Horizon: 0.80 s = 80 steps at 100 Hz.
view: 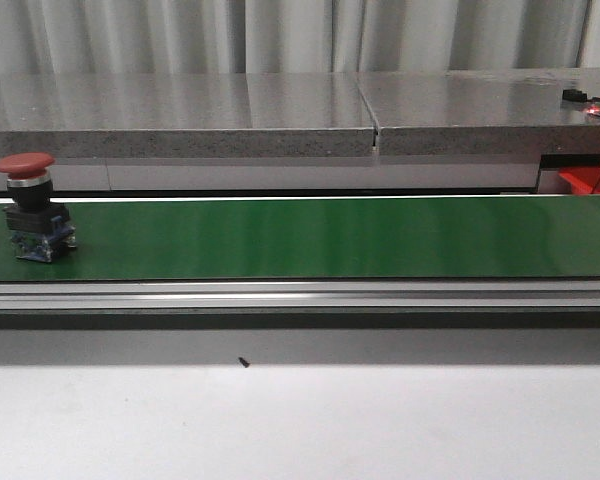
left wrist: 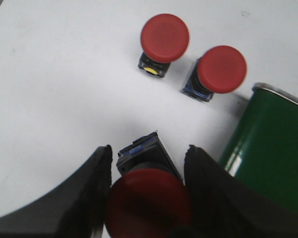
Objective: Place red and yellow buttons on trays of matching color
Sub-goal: 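Set the second red button on the green belt and release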
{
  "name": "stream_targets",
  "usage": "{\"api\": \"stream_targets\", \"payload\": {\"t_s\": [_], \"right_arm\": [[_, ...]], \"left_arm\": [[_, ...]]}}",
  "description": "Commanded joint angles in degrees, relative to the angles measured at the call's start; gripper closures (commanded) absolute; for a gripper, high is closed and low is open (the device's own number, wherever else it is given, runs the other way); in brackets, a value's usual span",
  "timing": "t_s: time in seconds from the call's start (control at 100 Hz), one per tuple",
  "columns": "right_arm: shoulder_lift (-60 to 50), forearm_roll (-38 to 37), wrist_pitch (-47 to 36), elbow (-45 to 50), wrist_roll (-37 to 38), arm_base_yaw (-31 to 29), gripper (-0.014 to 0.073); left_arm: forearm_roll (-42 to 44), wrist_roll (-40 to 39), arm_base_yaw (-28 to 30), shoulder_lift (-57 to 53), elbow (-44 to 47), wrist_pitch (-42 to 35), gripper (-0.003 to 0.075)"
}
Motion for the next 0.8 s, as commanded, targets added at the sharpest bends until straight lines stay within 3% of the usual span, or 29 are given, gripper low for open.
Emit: {"api": "stream_targets", "payload": {"t_s": [0.0, 0.79], "right_arm": [[0.5, -0.2, -4.1, -1.4, -0.5, 0.0, 0.0660], [0.5, -0.2, -4.1, -1.4, -0.5, 0.0, 0.0660]], "left_arm": [[-1.0, 0.3, -1.0, -6.0, 0.7, -2.6, 0.0643], [-2.3, 1.5, -10.9, -3.2, 1.5, 4.3, 0.0639]]}}
